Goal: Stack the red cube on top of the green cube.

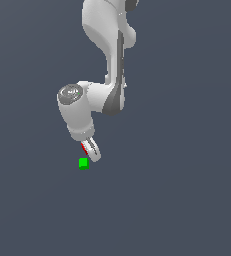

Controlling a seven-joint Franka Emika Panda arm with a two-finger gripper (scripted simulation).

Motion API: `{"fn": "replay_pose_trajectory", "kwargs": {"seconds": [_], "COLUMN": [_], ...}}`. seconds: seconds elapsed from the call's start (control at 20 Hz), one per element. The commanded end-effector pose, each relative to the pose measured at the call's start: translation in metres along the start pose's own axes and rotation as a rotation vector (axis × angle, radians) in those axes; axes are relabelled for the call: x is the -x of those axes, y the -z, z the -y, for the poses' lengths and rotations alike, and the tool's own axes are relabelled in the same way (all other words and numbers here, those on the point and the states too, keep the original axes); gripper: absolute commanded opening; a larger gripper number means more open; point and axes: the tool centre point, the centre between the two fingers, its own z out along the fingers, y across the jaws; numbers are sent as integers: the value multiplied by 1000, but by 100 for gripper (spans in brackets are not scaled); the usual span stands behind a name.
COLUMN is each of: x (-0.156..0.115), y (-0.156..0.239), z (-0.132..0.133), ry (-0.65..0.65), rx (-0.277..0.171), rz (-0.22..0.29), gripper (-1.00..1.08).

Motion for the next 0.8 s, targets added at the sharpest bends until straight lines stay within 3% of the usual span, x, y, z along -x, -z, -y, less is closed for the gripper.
{"fn": "replay_pose_trajectory", "kwargs": {"seconds": [0.0,0.75], "x": [-7,-44], "y": [-7,-44], "z": [3,19], "ry": [0,0], "rx": [0,0], "rz": [0,0], "gripper": [-100,-100]}}
